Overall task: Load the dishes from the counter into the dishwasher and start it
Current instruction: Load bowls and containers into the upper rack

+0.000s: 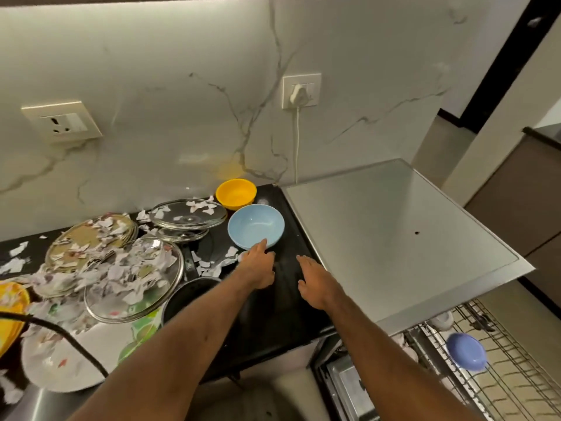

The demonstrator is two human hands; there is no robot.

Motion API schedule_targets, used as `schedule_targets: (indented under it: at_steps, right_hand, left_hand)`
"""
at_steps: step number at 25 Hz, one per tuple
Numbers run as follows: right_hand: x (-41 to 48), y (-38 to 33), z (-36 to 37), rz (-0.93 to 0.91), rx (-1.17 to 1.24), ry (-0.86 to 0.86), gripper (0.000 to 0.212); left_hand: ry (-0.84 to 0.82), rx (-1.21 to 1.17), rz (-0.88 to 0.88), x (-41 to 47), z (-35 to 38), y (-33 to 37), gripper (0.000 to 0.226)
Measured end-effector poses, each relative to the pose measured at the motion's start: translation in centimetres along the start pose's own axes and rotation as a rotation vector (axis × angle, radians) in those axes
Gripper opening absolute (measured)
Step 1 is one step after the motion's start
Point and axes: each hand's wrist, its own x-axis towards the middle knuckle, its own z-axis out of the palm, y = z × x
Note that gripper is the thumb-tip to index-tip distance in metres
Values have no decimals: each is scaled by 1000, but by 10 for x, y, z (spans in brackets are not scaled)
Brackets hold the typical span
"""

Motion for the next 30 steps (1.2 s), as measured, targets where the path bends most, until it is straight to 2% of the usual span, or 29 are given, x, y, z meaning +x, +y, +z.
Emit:
schedule_targets:
  at_steps: [5,10,13,16,18,19,21,22,26,30]
  right_hand:
    - [13,-14,7,17,14,18,74]
    - [17,-14,0,53,68,115,70]
    - [20,-12,-8,98,208,245,63]
    - [23,-13,-24,233,526,404,57]
    - [19,-10,-38,318,747,457,59]
    - [15,-6,-45,324,858,473,61]
    - [4,11,-57,249,1145,526,58]
    - [-5,21,-63,223,1278,553,54]
    - [-56,72,-85,348,1442,676,38]
    - [-107,129,-94,448,1429,927,13]
  left_hand:
    - [-5,-5,43,9,-6,-22,47]
    - [204,-83,134,21,-21,-27,39]
    - [322,-267,203,26,-41,-21,36]
    - [394,-607,253,30,-62,0,38]
    - [345,-953,255,34,-75,20,38]
    - [272,-1198,242,34,-82,32,36]
    - [80,-1618,194,35,-94,56,33]
    - [1,-1724,173,34,-97,67,32]
    - [-190,-1780,167,43,-92,128,34]
    - [-278,-1583,226,48,-76,209,39]
